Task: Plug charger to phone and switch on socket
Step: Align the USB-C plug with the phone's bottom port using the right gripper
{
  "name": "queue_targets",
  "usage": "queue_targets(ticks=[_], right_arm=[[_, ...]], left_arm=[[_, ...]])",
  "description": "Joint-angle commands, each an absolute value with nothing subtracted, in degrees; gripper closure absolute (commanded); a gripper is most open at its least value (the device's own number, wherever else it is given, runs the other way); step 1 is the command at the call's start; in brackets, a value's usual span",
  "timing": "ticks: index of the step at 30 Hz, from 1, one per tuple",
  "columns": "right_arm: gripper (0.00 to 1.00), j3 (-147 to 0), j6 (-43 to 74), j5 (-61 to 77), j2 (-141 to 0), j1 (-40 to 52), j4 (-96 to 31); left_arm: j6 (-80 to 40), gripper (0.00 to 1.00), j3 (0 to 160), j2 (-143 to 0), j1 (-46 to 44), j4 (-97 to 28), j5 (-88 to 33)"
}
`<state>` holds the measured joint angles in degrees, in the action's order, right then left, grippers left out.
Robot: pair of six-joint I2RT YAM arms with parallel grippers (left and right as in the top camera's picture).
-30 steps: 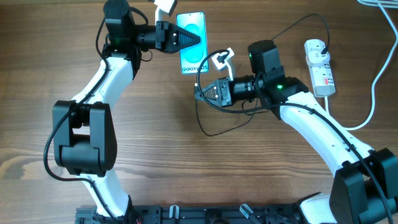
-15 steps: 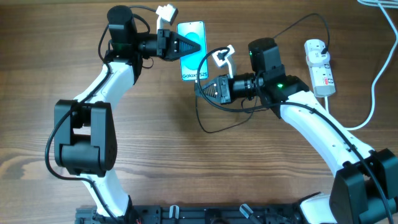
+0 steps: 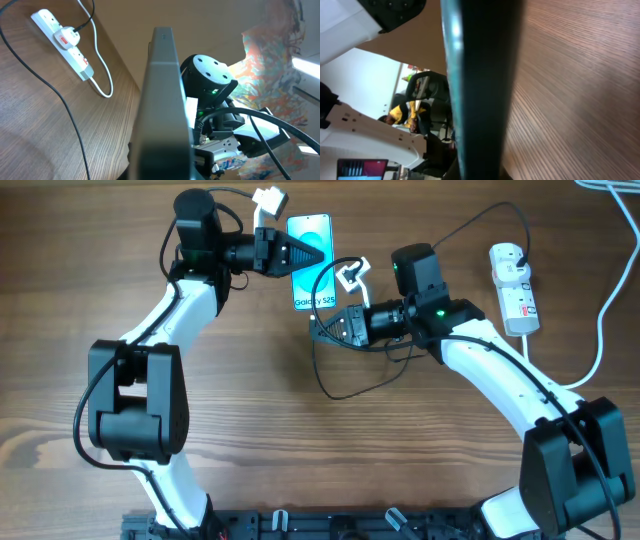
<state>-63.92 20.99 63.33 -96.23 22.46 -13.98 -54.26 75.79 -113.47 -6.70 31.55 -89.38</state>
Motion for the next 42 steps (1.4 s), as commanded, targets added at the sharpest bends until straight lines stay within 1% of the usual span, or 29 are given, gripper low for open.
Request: queue_targets(ticks=[1, 10, 42], right_arm=[[0.96, -65.3, 21.0, 68.5, -96.4, 21.7, -13.0], [0.96, -65.3, 20.9, 70.2, -96.4, 19.9, -12.4], [0.96, -65.3, 22.7, 67.3, -96.4, 20.7, -11.3]], left_arm=[[-52.9, 0.96, 75.6, -113.3, -7.0, 32.0, -90.4], [-52.9, 0.96, 75.6, -113.3, -7.0, 32.0, -90.4], [-52.9, 0.96, 75.6, -113.3, -7.0, 32.0, -90.4]])
